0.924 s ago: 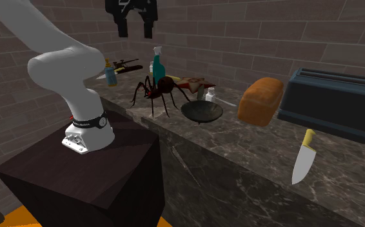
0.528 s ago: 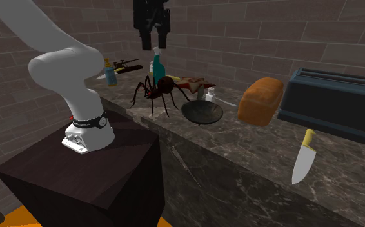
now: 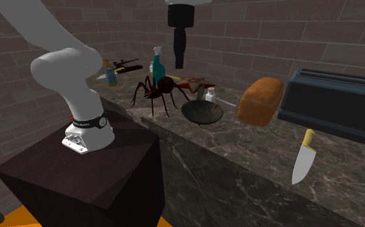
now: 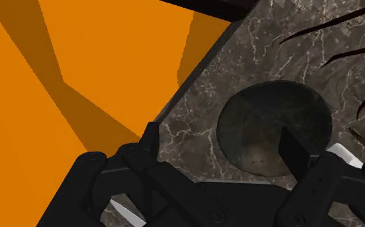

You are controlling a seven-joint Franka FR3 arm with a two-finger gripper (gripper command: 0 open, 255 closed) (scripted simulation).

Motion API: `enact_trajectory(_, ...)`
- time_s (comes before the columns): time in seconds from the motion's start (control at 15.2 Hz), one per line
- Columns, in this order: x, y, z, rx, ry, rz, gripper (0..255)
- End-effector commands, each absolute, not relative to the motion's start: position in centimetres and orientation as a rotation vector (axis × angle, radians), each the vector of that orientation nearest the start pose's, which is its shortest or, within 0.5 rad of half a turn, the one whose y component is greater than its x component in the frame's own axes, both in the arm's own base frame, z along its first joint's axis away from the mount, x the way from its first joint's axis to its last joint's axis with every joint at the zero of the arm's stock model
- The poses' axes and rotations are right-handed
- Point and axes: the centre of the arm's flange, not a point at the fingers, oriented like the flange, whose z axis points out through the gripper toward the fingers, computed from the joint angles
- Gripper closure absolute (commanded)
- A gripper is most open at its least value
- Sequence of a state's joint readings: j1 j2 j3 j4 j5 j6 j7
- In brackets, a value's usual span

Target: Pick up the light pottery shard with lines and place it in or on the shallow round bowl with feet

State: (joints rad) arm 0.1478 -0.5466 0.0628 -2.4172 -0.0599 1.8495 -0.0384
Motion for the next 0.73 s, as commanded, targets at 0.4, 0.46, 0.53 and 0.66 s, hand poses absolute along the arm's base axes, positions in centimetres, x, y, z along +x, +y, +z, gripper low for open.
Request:
enact_trajectory(0.4, 40.1, 16.1, 44.6, -3.11, -0.862, 0.019, 0)
enact_trajectory(0.46, 40.2, 17.2, 43.9, -3.094, -0.917, 0.018, 0)
enact_trajectory(0.53, 40.3, 18.3, 43.2, -3.076, -0.971, 0.018, 0)
enact_trajectory(0.66, 40.4, 20.4, 41.7, -3.039, -1.078, 0.017, 0)
